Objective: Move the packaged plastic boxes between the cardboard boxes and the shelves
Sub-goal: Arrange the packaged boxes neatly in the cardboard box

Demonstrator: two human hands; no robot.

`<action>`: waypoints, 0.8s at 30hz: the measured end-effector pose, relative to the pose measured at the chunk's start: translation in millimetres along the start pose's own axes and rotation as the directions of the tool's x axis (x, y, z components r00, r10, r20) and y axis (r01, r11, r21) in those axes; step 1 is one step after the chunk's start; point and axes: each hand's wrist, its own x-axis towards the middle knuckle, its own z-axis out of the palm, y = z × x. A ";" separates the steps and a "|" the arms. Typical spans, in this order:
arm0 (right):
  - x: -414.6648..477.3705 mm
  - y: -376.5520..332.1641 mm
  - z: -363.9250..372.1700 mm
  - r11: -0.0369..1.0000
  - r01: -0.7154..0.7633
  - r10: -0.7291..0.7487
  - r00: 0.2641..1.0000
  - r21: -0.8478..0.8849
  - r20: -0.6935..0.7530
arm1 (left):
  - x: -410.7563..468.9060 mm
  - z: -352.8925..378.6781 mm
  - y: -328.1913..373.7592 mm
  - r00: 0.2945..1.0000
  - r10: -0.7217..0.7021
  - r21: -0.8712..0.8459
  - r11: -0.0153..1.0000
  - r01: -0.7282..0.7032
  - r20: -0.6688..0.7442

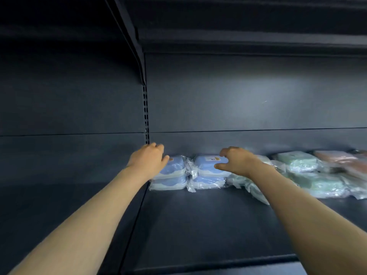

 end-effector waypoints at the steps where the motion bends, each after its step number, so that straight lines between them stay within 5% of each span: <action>1: 7.6 -1.0 2.5 1.000 -0.018 0.019 1.000 0.006 -0.006 | 8.0 6.6 -5.8 1.000 -0.009 -0.014 1.000 0.009 0.000; 11: 61.0 3.2 32.9 0.989 -0.136 0.137 0.990 0.050 -0.014 | 63.9 84.9 -21.4 0.928 -0.304 -0.226 0.909 0.350 0.213; 17: 68.4 15.2 50.8 0.947 -0.247 0.257 0.966 0.204 -0.024 | 70.5 89.7 -35.7 0.805 -0.310 -0.545 0.609 0.577 0.506; 24: 67.4 13.4 69.2 0.888 -0.372 0.385 0.923 0.269 0.006 | 68.7 96.0 -28.7 0.814 -0.427 -0.646 0.502 0.575 0.393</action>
